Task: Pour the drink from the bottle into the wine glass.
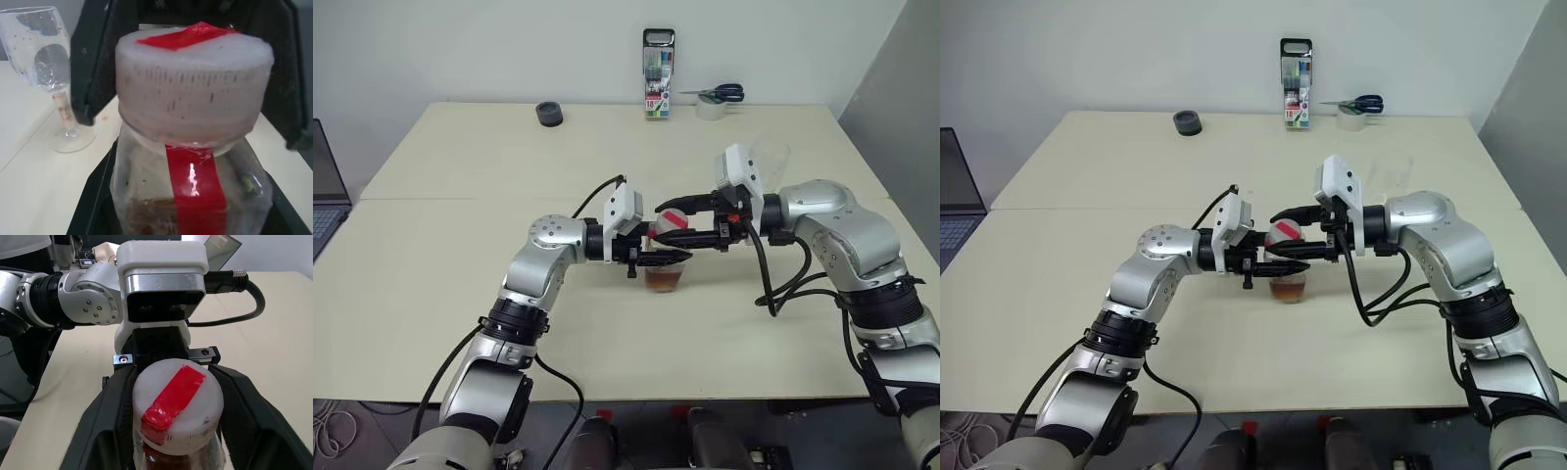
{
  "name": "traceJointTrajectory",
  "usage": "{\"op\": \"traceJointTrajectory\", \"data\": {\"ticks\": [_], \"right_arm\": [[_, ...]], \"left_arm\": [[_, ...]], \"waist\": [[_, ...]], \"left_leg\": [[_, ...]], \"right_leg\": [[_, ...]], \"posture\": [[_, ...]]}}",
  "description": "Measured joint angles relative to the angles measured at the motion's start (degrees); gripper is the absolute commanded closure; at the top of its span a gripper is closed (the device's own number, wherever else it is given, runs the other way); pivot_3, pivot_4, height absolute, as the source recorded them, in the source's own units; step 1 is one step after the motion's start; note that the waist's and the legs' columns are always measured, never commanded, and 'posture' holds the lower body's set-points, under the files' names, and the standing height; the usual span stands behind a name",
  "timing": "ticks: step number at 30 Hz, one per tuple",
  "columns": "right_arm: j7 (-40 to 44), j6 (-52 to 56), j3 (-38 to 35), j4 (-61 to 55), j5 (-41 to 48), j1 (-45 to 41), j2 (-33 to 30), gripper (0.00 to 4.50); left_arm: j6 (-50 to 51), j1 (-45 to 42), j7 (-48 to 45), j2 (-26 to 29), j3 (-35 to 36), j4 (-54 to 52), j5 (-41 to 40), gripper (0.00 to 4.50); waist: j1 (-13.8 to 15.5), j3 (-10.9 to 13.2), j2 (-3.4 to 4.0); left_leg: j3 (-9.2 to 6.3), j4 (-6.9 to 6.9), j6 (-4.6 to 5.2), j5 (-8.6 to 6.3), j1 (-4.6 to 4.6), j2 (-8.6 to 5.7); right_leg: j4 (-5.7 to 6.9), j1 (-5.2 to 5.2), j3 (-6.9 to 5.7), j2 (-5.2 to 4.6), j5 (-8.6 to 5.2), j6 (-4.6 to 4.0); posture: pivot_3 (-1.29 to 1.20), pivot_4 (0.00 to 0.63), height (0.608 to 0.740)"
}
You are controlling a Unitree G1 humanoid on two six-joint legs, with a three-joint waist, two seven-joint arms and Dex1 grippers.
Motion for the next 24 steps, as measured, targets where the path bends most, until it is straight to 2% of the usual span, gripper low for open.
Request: {"op": "traceJointTrajectory", "data": {"ticks": [2, 3, 7, 11, 17, 24], "right_arm": [[-1.9, 0.3, -1.8, -1.3, 0.1, 1.8, 0.0, 0.19], [-4.5, 2.5, -4.3, -4.6, 1.2, 3.6, 0.0, 0.00], [-12.6, 10.3, -11.0, -17.4, 6.8, 8.5, -0.1, 0.00], [-25.3, 14.4, -11.6, -26.9, 6.8, 15.0, 6.6, 0.00], [-38.6, 14.6, -7.6, -29.4, -0.8, 17.5, 12.4, 0.00], [-42.8, 13.4, -4.5, -29.4, -4.6, 17.8, 15.9, 0.00]], "left_arm": [[0.5, 0.0, 0.1, 0.0, 0.0, 0.0, -0.1, 2.74], [0.8, 0.0, 0.2, -0.1, 0.1, 0.0, -0.1, 2.74], [1.0, 0.0, 1.0, -0.1, 0.5, 0.6, -0.2, 2.74], [0.8, -1.1, 2.0, -1.0, 0.8, 3.3, -0.1, 2.74], [-0.3, -2.3, 2.3, -1.7, 0.9, 5.1, 0.1, 2.74], [-1.1, -2.3, 1.6, -1.8, 0.9, 5.7, 0.2, 2.74]], "waist": [[0.1, 0.0, 0.00], [0.2, 0.0, 0.01], [0.4, 0.0, 0.01], [0.3, 0.0, 0.01], [0.3, 0.0, 0.02], [0.2, 0.0, 0.02]], "left_leg": [[-0.06, 0.08, 0.00, 0.00, -0.11, -0.04], [-0.15, 0.09, -0.01, 0.01, -0.19, -0.02], [-0.37, 0.13, -0.01, 0.01, -0.30, -0.03], [-0.43, 0.11, 0.01, 0.03, -0.29, -0.41], [-0.55, 0.11, -0.12, 0.20, -0.30, -0.69], [-0.63, 0.08, -0.19, 0.25, -0.34, -0.74]], "right_leg": [[0.00, -0.03, -0.04, -0.06, 0.00, 0.00], [0.00, -0.05, -0.06, -0.09, 0.00, 0.00], [0.00, -0.07, -0.24, -0.19, 0.00, 0.00], [0.04, -0.05, -0.29, -0.20, 0.00, 0.00], [0.05, -0.05, -0.29, -0.38, -0.01, 0.01], [0.03, -0.05, -0.32, -0.42, 0.00, 0.01]], "posture": [[0.00, 0.150, 0.740], [0.00, 0.150, 0.740], [0.00, 0.150, 0.740], [0.00, 0.150, 0.740], [0.00, 0.150, 0.740], [0.00, 0.150, 0.740]]}}
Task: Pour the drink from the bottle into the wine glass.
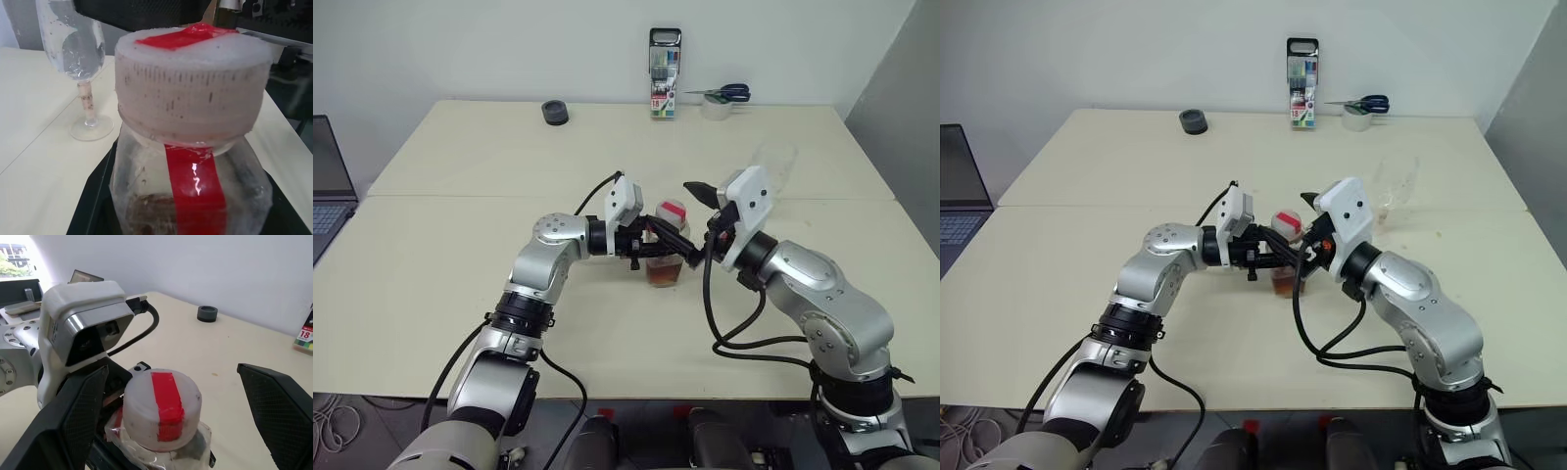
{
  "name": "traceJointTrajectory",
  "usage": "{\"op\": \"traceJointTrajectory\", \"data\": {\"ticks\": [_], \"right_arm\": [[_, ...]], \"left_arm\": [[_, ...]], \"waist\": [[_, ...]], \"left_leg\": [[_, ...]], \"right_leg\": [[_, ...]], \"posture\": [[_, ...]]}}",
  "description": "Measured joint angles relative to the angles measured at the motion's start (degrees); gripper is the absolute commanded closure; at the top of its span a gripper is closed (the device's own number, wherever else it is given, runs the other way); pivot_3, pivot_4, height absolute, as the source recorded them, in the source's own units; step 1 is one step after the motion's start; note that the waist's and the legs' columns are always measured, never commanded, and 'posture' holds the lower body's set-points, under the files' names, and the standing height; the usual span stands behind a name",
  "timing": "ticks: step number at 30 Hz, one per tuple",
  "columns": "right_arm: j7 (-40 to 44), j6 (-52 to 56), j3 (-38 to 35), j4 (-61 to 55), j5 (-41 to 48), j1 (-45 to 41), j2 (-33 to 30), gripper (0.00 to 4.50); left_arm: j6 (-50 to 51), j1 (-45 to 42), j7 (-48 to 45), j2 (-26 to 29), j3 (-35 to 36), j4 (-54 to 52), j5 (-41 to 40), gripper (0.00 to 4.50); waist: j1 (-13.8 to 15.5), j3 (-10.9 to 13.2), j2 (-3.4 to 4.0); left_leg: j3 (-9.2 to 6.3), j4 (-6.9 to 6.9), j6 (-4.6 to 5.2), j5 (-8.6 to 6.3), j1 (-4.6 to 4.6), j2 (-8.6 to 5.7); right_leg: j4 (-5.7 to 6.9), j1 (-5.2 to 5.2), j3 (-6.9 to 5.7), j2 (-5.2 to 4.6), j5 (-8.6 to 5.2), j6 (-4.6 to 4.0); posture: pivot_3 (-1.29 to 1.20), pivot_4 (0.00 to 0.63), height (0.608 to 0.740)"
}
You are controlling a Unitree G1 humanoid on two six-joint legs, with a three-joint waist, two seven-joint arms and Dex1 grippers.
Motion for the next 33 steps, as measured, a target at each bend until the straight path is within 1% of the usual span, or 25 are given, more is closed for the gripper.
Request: {"op": "traceJointTrajectory", "data": {"ticks": [4, 5, 7, 13, 18, 20, 22, 24, 26, 28, 30, 31, 33], "right_arm": [[-0.6, -1.0, 0.7, 0.5, -1.2, 0.0, 1.2, 0.00], [-0.8, -1.1, 1.1, 0.8, -1.7, 0.0, 1.3, 0.17], [-1.0, -1.1, 1.1, 1.3, -2.2, 0.0, 1.6, 0.60], [0.0, -1.9, 2.1, 1.4, -2.2, 0.4, 2.0, 2.59], [0.7, -3.0, 2.1, 1.8, -2.2, 0.7, 2.0, 2.61], [3.4, -4.6, 2.2, 2.8, -2.1, 0.6, 0.6, 2.61], [10.1, -7.2, 2.3, 6.1, -0.9, -1.6, -3.7, 2.61], [21.2, -10.5, 2.6, 12.7, 1.1, -6.5, -8.9, 2.61], [30.6, -12.9, 3.3, 19.2, 2.4, -11.5, -12.4, 2.61], [35.9, -13.4, 3.8, 23.2, 3.0, -14.2, -13.4, 2.61], [38.9, -12.7, 4.1, 25.6, 3.5, -16.2, -14.4, 2.61], [39.2, -12.3, 4.0, 26.0, 3.7, -16.4, -14.3, 1.88], [38.6, -12.0, 3.6, 26.2, 3.5, -15.8, -14.3, 1.24]], "left_arm": [[-0.4, 0.0, -0.4, 0.0, 0.0, 0.0, 0.1, 2.74], [-0.4, 0.0, -0.4, 0.0, 0.0, 0.0, 0.1, 2.74], [-0.4, 0.0, -0.4, 0.1, 0.0, 0.0, 0.1, 2.74], [-0.4, 0.0, -0.2, 0.3, 0.0, 0.0, 0.2, 2.74], [-0.4, 0.0, -0.3, 0.3, 0.0, -0.1, 0.2, 2.76], [-0.4, 0.0, -0.5, 0.4, -0.1, -0.1, 0.2, 2.76], [-0.7, 0.1, -1.2, 0.8, -0.5, -0.1, 0.3, 2.76], [-1.1, 0.1, -2.3, 1.5, -0.9, -0.2, 0.4, 2.76], [-1.6, -0.1, -3.0, 1.4, -1.0, -0.3, 0.4, 2.76], [-1.6, -0.2, -3.2, 1.5, -1.2, -0.3, 0.5, 2.76], [-1.5, -0.3, -3.1, 1.4, -1.7, -0.3, 0.5, 2.76], [-1.5, -0.3, -3.0, 1.4, -1.8, -0.3, 0.5, 2.76], [-1.2, -0.3, -2.7, 1.5, -1.6, -0.3, 0.4, 2.76]], "waist": [[-0.1, 0.0, 0.00], [-0.1, 0.0, 0.00], [-0.2, 0.0, 0.00], [-0.4, 0.0, 0.00], [-0.4, 0.0, 0.00], [-0.4, 0.0, 0.00], [-0.4, 0.0, 0.00], [-0.6, 0.0, 0.01], [-0.7, 0.0, 0.01], [-0.9, 0.0, 0.02], [-0.9, 0.0, 0.02], [-0.9, 0.0, 0.02], [-0.9, 0.0, 0.02]], "left_leg": [[-0.02, 0.00, 0.01, 0.00, 0.00, 0.00], [-0.02, 0.00, 0.01, 0.00, 0.00, 0.00], [-0.02, 0.00, 0.02, 0.00, 0.00, -0.01], [-0.07, 0.00, 0.02, -0.01, 0.00, -0.01], [-0.09, 0.00, 0.03, -0.01, 0.00, -0.01], [-0.08, 0.00, 0.03, -0.01, -0.01, -0.03], [0.00, 0.02, 0.18, -0.08, 0.00, -0.05], [0.03, 0.04, 0.24, -0.10, 0.04, -0.04], [-0.07, 0.01, 0.26, -0.10, 0.06, -0.01], [-0.10, -0.02, 0.25, -0.09, 0.05, -0.01], [-0.13, -0.03, 0.24, -0.09, 0.03, -0.01], [-0.14, -0.03, 0.20, -0.07, 0.02, -0.02], [-0.17, -0.01, 0.16, -0.04, -0.03, -0.03]], "right_leg": [[0.01, 0.00, -0.03, 0.00, 0.00, 0.00], [0.01, 0.00, -0.03, 0.00, 0.00, 0.00], [0.01, 0.00, -0.03, 0.00, 0.00, 0.00], [0.01, 0.00, -0.05, 0.00, 0.00, 0.00], [0.02, 0.00, -0.06, 0.00, 0.00, 0.00], [0.01, 0.01, -0.05, 0.00, 0.00, 0.00], [-0.03, 0.04, -0.03, -0.01, 0.00, 0.00], [-0.03, 0.07, -0.04, 0.00, 0.00, 0.00], [-0.02, 0.09, -0.12, 0.01, 0.00, 0.00], [0.00, 0.07, -0.14, 0.01, 0.00, 0.00], [-0.01, 0.06, -0.15, 0.00, 0.00, 0.00], [-0.02, 0.06, -0.15, -0.03, 0.00, 0.00], [-0.02, 0.04, -0.17, -0.08, 0.00, 0.00]], "posture": [[0.00, 0.150, 0.740], [0.00, 0.150, 0.740], [0.00, 0.150, 0.740], [0.00, 0.150, 0.740], [0.00, 0.150, 0.740], [0.00, 0.150, 0.740], [0.00, 0.150, 0.740], [0.00, 0.150, 0.740], [0.00, 0.150, 0.740], [0.00, 0.150, 0.740], [0.00, 0.150, 0.740], [0.00, 0.150, 0.740], [0.00, 0.150, 0.740]]}}
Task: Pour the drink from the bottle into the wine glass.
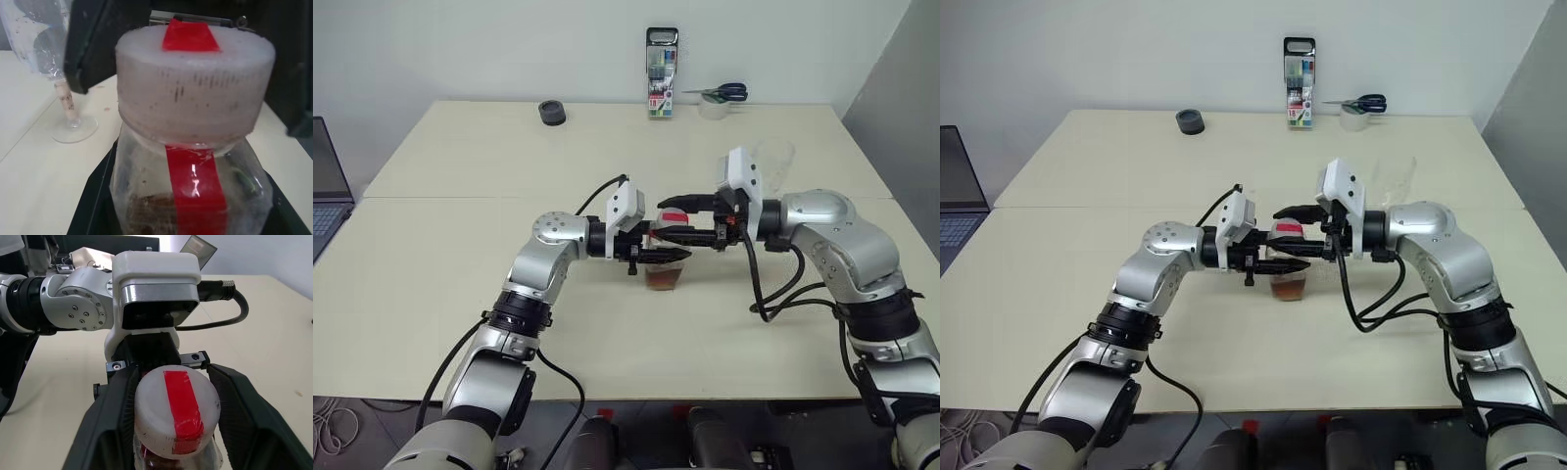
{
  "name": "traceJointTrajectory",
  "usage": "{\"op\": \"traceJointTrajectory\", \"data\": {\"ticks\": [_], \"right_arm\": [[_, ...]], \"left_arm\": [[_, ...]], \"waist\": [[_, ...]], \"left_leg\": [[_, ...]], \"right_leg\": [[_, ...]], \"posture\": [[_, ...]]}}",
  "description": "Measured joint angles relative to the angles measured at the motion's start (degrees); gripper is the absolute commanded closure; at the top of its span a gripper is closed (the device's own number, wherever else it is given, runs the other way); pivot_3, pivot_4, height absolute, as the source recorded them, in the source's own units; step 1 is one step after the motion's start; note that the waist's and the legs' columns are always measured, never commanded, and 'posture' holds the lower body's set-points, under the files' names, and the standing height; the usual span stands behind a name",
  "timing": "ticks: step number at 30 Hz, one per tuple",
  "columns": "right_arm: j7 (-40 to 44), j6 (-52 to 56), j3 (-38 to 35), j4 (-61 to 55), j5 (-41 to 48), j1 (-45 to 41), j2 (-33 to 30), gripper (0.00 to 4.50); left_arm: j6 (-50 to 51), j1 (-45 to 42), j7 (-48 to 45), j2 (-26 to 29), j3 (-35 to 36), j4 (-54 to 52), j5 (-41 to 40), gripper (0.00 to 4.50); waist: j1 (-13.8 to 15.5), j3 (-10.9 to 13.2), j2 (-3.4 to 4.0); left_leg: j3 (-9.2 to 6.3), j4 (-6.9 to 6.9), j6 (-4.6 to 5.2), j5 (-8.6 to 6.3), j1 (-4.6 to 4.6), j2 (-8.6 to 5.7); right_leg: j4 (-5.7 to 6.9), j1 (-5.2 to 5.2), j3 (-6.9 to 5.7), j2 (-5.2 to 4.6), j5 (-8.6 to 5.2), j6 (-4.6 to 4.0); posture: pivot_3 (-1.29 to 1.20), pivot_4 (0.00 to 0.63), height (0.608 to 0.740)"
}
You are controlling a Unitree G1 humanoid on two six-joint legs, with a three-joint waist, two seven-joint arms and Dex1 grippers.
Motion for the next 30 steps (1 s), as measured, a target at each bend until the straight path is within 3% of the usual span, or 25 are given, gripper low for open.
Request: {"op": "traceJointTrajectory", "data": {"ticks": [4, 9, 17, 30], "right_arm": [[-3.7, 2.9, -3.6, -2.4, 0.4, 2.5, -0.8, 0.00], [-13.8, 12.1, -9.4, -18.4, 4.4, 10.8, -0.6, 0.00], [-37.6, 13.5, -4.6, -25.5, -4.7, 16.5, 14.9, 0.00], [-45.8, 12.5, -1.8, -25.5, -10.7, 16.5, 21.4, 0.00]], "left_arm": [[0.6, -0.1, 1.1, 0.1, 0.8, 0.1, 0.0, 2.76], [0.6, -0.5, 2.4, -0.2, 1.3, 1.3, 0.0, 2.76], [0.3, -2.0, 2.9, -1.8, 1.4, 2.7, 0.0, 2.76], [-0.7, -2.2, 2.3, -2.2, 1.4, 4.2, 0.6, 2.76]], "waist": [[0.1, 0.0, 0.00], [0.5, 0.0, 0.00], [0.0, 0.0, 0.01], [-0.3, 0.0, 0.01]], "left_leg": [[-0.07, 0.07, 0.00, 0.00, -0.07, -0.05], [-0.17, 0.04, -0.01, 0.01, -0.10, -0.03], [-0.09, 0.05, -0.15, 0.15, -0.07, -0.05], [-0.09, 0.02, -0.17, 0.16, -0.07, -0.05]], "right_leg": [[0.00, -0.02, 0.02, -0.06, 0.00, 0.00], [0.01, -0.04, -0.05, -0.06, 0.00, 0.00], [0.08, -0.04, 0.02, -0.02, 0.00, 0.00], [0.07, -0.04, -0.01, -0.01, 0.00, 0.00]], "posture": [[0.00, 0.150, 0.740], [0.00, 0.150, 0.740], [0.00, 0.150, 0.740], [0.00, 0.150, 0.740]]}}
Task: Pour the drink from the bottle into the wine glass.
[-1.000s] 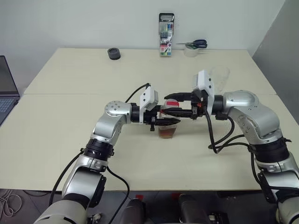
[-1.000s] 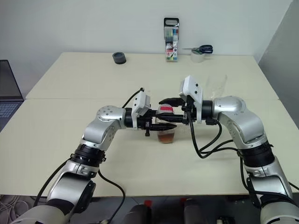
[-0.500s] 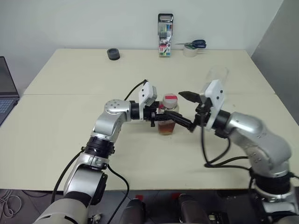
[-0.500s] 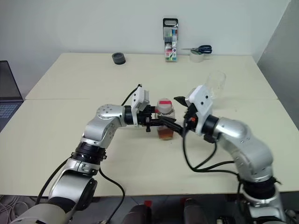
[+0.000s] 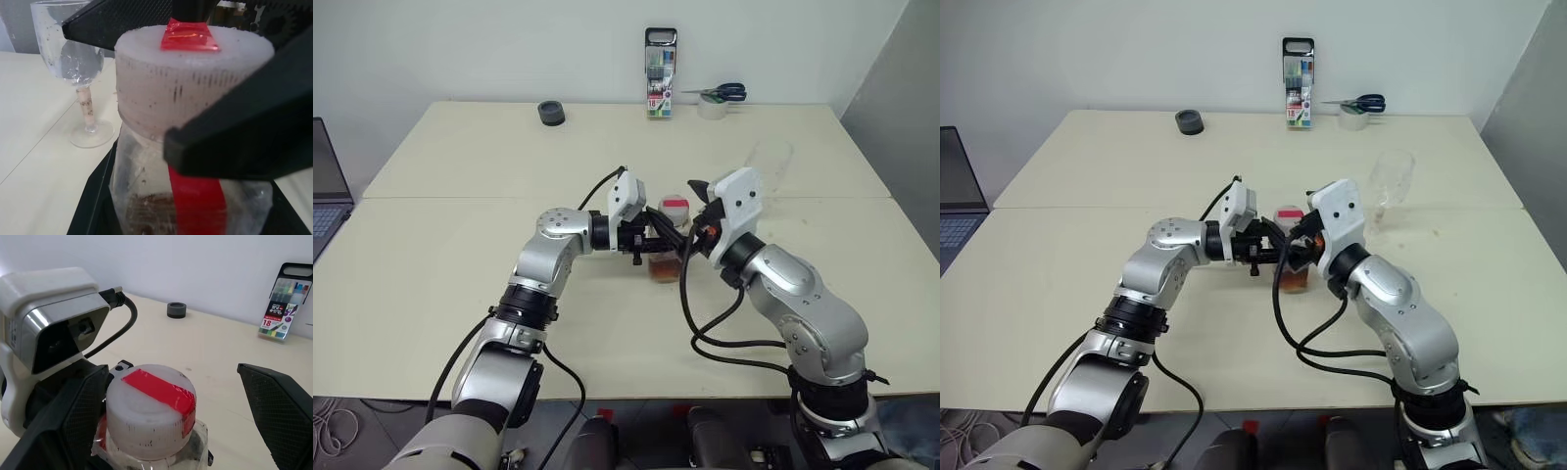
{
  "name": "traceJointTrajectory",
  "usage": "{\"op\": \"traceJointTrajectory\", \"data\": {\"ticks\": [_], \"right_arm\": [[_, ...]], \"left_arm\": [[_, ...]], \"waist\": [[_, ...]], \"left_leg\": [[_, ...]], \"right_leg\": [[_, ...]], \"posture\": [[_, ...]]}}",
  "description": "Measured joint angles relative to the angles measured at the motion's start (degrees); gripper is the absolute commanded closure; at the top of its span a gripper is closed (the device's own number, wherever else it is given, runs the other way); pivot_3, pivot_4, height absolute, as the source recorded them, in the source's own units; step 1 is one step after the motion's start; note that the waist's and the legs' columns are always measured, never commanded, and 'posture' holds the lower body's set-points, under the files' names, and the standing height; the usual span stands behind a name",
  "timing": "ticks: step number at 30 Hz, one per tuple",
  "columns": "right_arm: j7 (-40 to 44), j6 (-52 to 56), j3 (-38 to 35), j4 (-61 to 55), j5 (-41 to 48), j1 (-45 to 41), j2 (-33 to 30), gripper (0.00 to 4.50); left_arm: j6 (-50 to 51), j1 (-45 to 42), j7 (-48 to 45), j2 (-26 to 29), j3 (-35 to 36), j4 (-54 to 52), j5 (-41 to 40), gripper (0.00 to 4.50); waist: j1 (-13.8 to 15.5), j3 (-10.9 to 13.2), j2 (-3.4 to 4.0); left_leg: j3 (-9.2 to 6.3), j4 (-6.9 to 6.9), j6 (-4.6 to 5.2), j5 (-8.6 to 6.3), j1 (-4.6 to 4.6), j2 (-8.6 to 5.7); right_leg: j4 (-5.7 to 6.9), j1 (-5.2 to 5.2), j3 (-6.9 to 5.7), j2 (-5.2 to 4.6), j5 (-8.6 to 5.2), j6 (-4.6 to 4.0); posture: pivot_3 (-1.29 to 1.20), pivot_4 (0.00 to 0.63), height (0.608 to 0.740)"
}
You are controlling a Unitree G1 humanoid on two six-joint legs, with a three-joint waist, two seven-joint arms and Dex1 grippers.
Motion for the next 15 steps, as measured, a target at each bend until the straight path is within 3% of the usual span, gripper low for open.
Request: {"op": "traceJointTrajectory", "data": {"ticks": [7, 10, 15], "right_arm": [[-1.7, 0.7, 0.5, 0.0, -0.4, 0.0, 1.0, 0.00], [-2.0, 0.9, 0.6, 0.0, -0.9, 0.0, 1.2, 0.62], [-2.2, 0.9, 2.5, -0.4, -1.4, 0.1, 1.8, 2.42]], "left_arm": [[-0.2, 0.0, 0.0, 0.0, 0.0, 0.0, 0.5, 2.76], [-0.3, 0.0, 0.0, 0.0, 0.0, 0.0, 0.6, 2.76], [-0.6, 0.0, 0.2, 0.0, 0.0, 0.0, 1.3, 2.76]], "waist": [[0.0, 0.0, 0.00], [0.0, 0.0, 0.00], [0.0, 0.0, 0.00]], "left_leg": [[0.00, 0.00, 0.01, 0.00, 0.00, 0.00], [0.00, 0.00, 0.01, 0.00, 0.00, 0.00], [0.00, 0.00, 0.01, 0.00, 0.00, 0.00]], "right_leg": [[0.00, 0.00, 0.00, 0.00, 0.00, 0.00], [0.00, 0.00, 0.00, 0.00, 0.00, 0.00], [0.00, 0.00, 0.00, 0.00, 0.00, 0.00]], "posture": [[0.00, 0.150, 0.740], [0.00, 0.150, 0.740], [0.00, 0.150, 0.740]]}}
